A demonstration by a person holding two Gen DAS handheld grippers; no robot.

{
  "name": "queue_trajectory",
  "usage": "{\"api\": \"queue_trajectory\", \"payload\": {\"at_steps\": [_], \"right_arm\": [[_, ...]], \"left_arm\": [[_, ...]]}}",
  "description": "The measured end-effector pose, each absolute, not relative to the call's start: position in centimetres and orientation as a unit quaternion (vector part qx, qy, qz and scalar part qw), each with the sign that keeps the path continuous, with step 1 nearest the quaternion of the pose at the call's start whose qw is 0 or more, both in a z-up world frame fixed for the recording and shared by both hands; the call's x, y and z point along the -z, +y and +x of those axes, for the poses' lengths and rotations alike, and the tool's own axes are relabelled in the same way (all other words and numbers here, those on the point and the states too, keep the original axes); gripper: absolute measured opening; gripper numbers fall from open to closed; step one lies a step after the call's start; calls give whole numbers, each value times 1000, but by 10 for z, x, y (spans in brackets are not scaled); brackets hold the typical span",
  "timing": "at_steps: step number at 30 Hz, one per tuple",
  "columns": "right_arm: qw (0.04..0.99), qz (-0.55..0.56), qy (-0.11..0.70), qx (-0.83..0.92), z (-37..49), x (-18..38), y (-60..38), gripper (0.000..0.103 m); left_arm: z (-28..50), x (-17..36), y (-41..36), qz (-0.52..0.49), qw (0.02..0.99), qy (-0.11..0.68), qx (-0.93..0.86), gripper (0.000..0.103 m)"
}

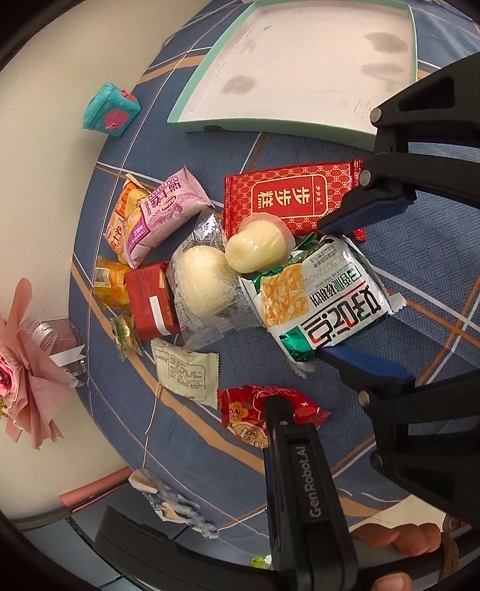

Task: Organize snacks
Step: 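Grasp the red peanut candy bag with the left tool while the right tool grasps the green-white biscuit pack, then carry both packs into the white tray and open both tools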

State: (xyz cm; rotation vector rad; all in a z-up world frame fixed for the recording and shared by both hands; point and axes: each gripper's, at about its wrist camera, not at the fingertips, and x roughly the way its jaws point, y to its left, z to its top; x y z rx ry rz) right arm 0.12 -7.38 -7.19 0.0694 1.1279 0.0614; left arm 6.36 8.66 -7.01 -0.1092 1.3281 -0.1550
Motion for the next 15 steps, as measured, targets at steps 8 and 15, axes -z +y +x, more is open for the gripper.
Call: {"api": "queue_trajectory", "payload": {"at_steps": [8,15], "right_arm": [[850,71,521,-39,-7,59,-84,62],[865,101,491,-32,-13,33,-99,62]], "left_arm": [[57,50,89,-63,794,601,72,46],[56,15,79,-57,811,578,72,46]]}}
